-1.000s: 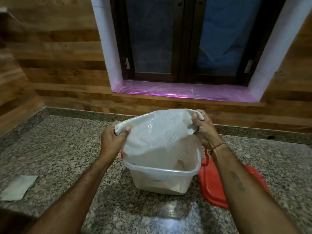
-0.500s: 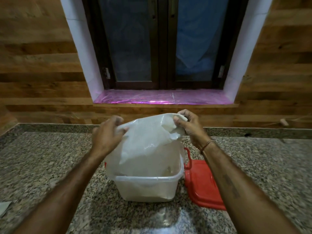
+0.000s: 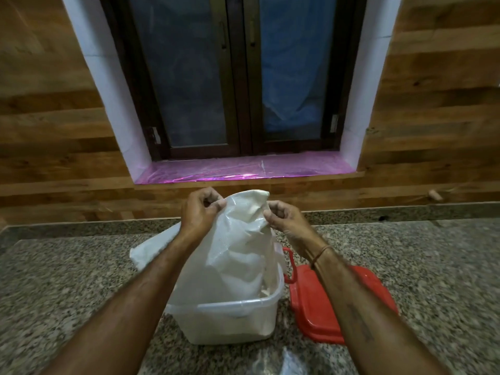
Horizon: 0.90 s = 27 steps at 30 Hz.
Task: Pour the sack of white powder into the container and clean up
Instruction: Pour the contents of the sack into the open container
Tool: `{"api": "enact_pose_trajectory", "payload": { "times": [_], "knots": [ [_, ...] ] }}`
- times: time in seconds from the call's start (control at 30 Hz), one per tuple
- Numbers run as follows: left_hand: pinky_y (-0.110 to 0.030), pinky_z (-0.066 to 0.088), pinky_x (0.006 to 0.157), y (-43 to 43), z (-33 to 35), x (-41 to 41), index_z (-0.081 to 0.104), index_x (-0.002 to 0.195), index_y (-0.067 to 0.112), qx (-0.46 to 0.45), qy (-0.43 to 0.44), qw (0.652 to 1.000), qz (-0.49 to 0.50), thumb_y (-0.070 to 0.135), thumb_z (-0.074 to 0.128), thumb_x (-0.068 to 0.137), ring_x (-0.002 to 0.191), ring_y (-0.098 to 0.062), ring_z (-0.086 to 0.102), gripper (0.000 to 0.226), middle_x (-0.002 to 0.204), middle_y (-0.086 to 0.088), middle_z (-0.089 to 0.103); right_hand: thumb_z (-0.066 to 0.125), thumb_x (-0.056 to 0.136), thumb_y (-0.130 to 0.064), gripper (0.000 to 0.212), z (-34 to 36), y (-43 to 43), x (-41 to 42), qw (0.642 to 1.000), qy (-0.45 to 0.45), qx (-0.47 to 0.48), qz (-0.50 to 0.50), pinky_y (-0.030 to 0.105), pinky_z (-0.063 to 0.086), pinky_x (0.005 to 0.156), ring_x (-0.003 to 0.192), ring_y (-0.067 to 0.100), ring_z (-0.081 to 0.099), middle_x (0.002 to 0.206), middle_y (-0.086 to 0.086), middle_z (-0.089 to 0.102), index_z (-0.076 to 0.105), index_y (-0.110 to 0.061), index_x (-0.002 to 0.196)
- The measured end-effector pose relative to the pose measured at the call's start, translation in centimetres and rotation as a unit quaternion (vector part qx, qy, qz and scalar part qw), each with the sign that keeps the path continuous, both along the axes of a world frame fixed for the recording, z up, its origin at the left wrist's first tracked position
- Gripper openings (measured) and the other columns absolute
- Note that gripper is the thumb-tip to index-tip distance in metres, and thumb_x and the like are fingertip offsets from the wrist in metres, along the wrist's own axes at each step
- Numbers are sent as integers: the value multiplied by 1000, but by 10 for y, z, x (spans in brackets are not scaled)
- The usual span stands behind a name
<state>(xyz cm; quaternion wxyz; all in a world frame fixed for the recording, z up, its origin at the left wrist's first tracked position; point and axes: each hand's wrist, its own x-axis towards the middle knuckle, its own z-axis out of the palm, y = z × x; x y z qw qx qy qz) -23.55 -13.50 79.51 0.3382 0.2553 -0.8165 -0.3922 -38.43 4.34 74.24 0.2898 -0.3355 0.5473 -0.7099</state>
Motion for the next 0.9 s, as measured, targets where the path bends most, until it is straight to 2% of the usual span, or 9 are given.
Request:
{"api": "enact_pose_trajectory", "payload": {
  "times": [0.17, 0.3, 0.4, 0.5, 0.57, 0.63, 0.73, 0.8, 0.9],
  "knots": [
    [-22, 45, 62, -5, -2, 7, 65, 76, 7, 26, 55, 998, -3, 8, 73, 88, 62, -4, 52, 14, 71, 2, 64, 69, 97, -7, 16, -7, -1, 2, 999, 28, 13, -28, 23, 57, 77, 85, 16, 67, 94, 13, 72, 69, 6, 106],
    [-24, 44, 55, -18, -6, 21, 61, 79, -2, 60, 124, 990, 15, 8, 71, 93, 55, -4, 48, 20, 68, -5, 56, 70, 98, -12, 9, -18, -1, 3, 995, 61, -19, -77, 24, 53, 74, 79, 17, 65, 83, 10, 68, 67, -5, 93],
    [-28, 42, 58, -33, -6, 30, 61, 80, 0, 80, 135, 988, -3, 19, 74, 94, 63, -11, 48, 27, 70, -5, 56, 70, 100, -21, 13, -25, -1, 6, 995, 46, -9, -87, 25, 56, 76, 103, 28, 72, 109, 9, 74, 66, -14, 109],
    [-31, 45, 64, -37, -6, 31, 63, 79, 5, 86, 111, 990, -18, 20, 72, 95, 69, -16, 52, 23, 73, -3, 60, 67, 101, -23, 43, -24, -11, 7, 999, 40, 0, -33, 21, 58, 84, 128, 18, 62, 139, 3, 63, 56, -24, 143],
    [-35, 47, 67, -35, -11, 28, 64, 79, 11, 86, 94, 991, -31, 17, 69, 96, 71, -17, 54, 20, 74, -2, 63, 67, 102, -21, 49, -24, -20, 7, 999, 31, -14, 10, 29, 58, 96, 132, 16, 61, 145, 4, 62, 53, -23, 148],
    [-34, 46, 66, -32, -16, 27, 63, 77, 13, 82, 86, 992, -34, 15, 69, 96, 69, -15, 54, 20, 71, 1, 62, 65, 102, -15, 36, -24, -24, 8, 999, 39, -9, 10, 27, 58, 93, 120, 13, 68, 133, 5, 71, 62, -15, 138],
    [-39, 48, 65, -36, -18, 27, 63, 75, 14, 84, 94, 992, -17, 16, 71, 93, 66, -24, 57, 20, 68, -1, 62, 70, 98, -10, 4, -28, -23, 12, 997, 59, 8, -43, 19, 53, 68, 79, 5, 68, 92, 1, 76, 73, -9, 99],
    [-40, 49, 66, -40, -19, 26, 63, 73, 15, 95, 106, 990, -1, 19, 73, 91, 66, -25, 56, 21, 66, -1, 61, 76, 93, -13, 14, -35, -21, 15, 995, 48, -3, -89, 21, 49, 61, 66, 6, 61, 76, 1, 70, 70, -3, 86],
    [-39, 49, 67, -40, -18, 23, 65, 74, 16, 101, 98, 990, 8, 22, 74, 91, 67, -22, 57, 20, 67, 2, 61, 83, 84, -27, 39, -42, -14, 19, 992, 12, -30, -124, 25, 53, 61, 68, 13, 63, 76, 10, 70, 66, 8, 83]
  ]
}}
